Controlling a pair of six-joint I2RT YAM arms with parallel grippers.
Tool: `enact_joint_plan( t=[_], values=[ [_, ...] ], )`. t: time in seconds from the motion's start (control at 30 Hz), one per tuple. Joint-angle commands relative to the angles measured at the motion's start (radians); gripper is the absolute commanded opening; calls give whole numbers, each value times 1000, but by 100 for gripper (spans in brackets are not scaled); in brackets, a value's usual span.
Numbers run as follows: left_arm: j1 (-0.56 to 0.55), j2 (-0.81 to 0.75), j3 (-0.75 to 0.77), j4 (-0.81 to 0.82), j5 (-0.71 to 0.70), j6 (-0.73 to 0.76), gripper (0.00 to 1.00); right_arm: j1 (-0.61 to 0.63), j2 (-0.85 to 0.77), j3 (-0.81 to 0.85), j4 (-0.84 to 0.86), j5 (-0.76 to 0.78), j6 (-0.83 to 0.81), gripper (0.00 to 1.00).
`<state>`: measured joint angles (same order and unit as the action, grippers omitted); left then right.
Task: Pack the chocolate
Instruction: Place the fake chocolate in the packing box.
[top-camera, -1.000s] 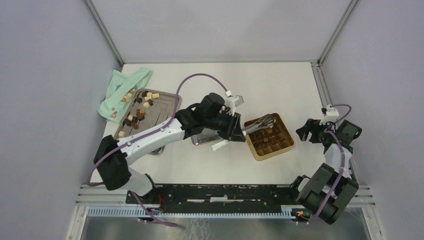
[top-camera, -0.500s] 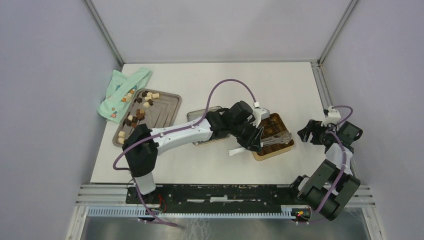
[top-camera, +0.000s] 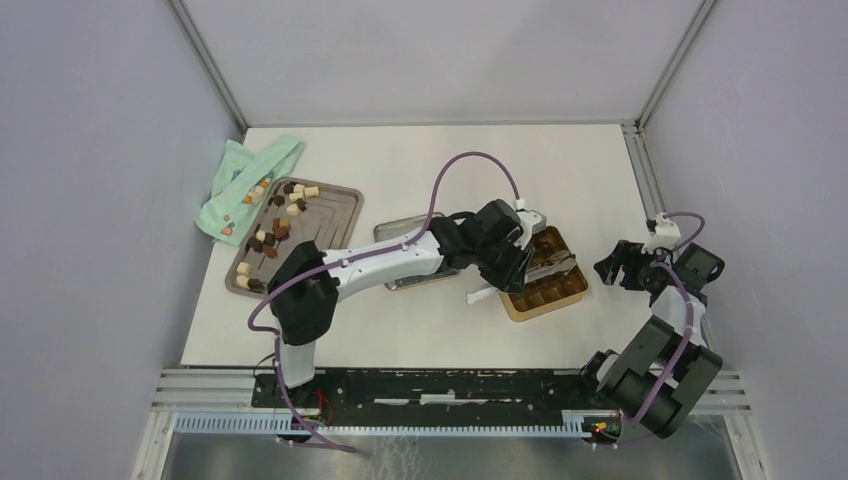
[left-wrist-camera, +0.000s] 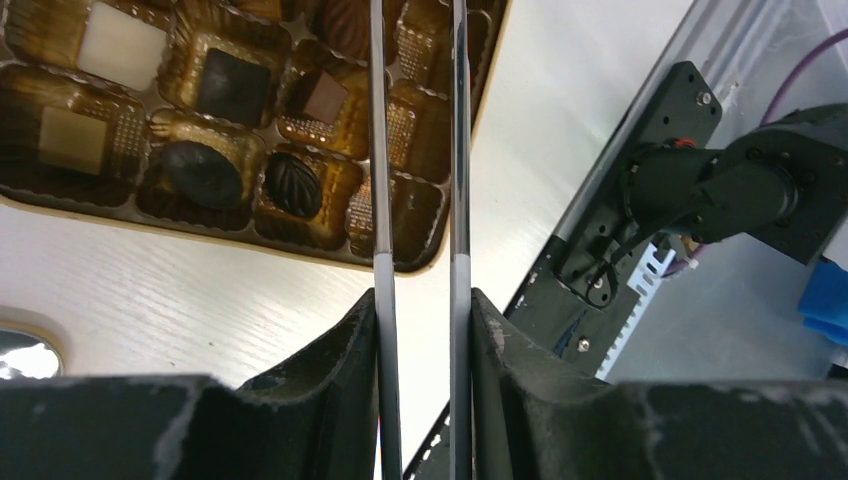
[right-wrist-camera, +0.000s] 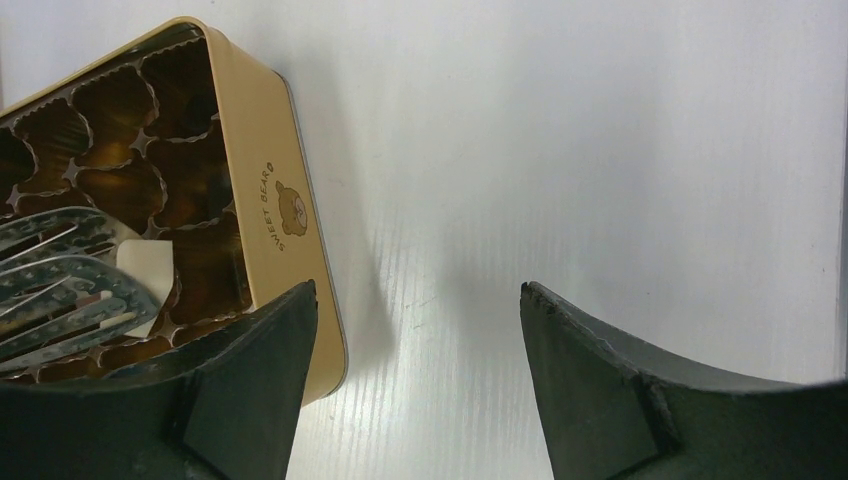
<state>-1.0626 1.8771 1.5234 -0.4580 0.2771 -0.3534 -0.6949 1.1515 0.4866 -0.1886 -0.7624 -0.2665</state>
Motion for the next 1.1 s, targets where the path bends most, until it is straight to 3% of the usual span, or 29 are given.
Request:
enact_joint_plan(
  t=[0.0,0.13,0.47,0.8,1.07],
  values=[
    [-6,26,76,1,-40,72,2,-4,3,-8,34,-18,-4,80],
    [-5,51,98,-16,-32,71,5,-4,1,-9,33,-21,-4,80],
    [-5,67,124,-50,-67,50,38,-5,-4,-12,33,-32,-5,80],
    [-5,70,137,-54,-56,47,44,-5,-11,-14,34,-43,-7,80],
    [-7,14,117,-29,-101,30,41,-5,-16,-7,14,-113,-31,80]
  ],
)
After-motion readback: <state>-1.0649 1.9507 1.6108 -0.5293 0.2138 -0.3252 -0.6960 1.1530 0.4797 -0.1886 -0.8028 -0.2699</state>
